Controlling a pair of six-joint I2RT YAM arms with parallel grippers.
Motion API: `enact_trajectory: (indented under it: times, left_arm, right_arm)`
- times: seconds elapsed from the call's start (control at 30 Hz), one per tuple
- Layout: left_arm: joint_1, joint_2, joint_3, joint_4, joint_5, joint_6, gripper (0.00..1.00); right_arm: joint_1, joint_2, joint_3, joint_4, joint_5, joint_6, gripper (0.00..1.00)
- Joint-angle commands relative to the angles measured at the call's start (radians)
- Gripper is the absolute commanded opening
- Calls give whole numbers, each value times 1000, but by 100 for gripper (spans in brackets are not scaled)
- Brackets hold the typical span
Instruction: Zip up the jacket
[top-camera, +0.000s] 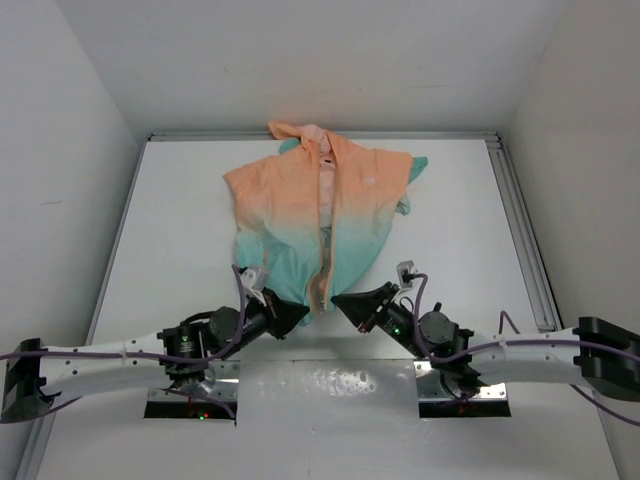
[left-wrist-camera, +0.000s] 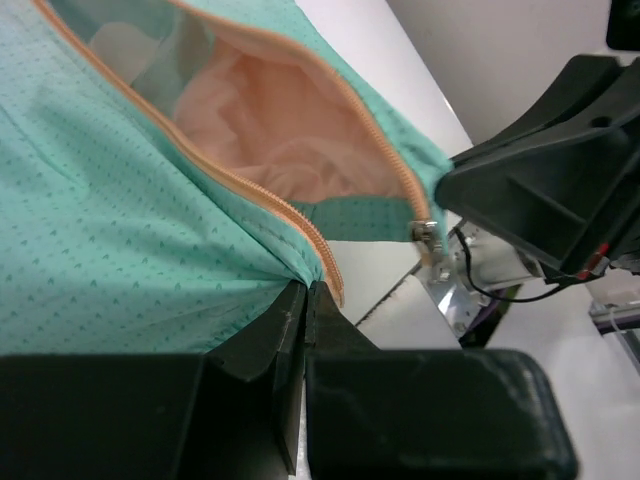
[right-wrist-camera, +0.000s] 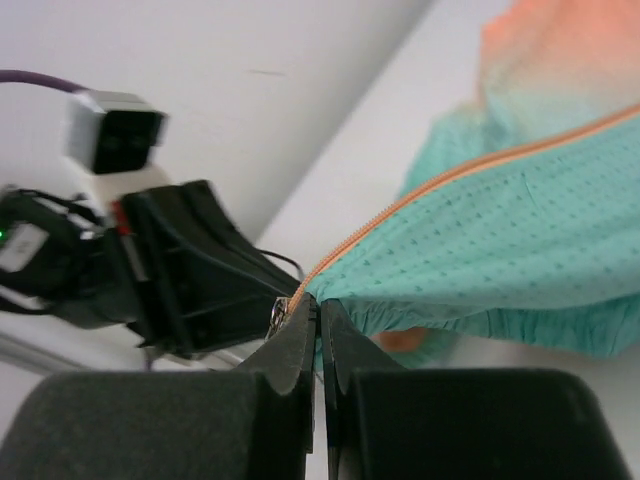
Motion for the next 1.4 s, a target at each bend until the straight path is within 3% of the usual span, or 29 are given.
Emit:
enact_trajectory:
  times: [0.0, 0.23, 0.73, 1.37]
  left_arm:
    - [-7, 13, 79, 61, 50, -36, 0]
    - [-7, 17, 122, 34, 66, -93, 0]
    - [-7, -30, 174, -64, -3, -64, 0]
    - [-7, -24, 174, -28, 27, -70, 0]
  right_arm:
    - [4, -45, -65, 184, -85, -91, 0]
    - [4, -52, -120, 275, -110, -120, 0]
    - [4, -68, -131, 155, -140, -140, 0]
    - [4, -91, -133, 104, -160, -146, 0]
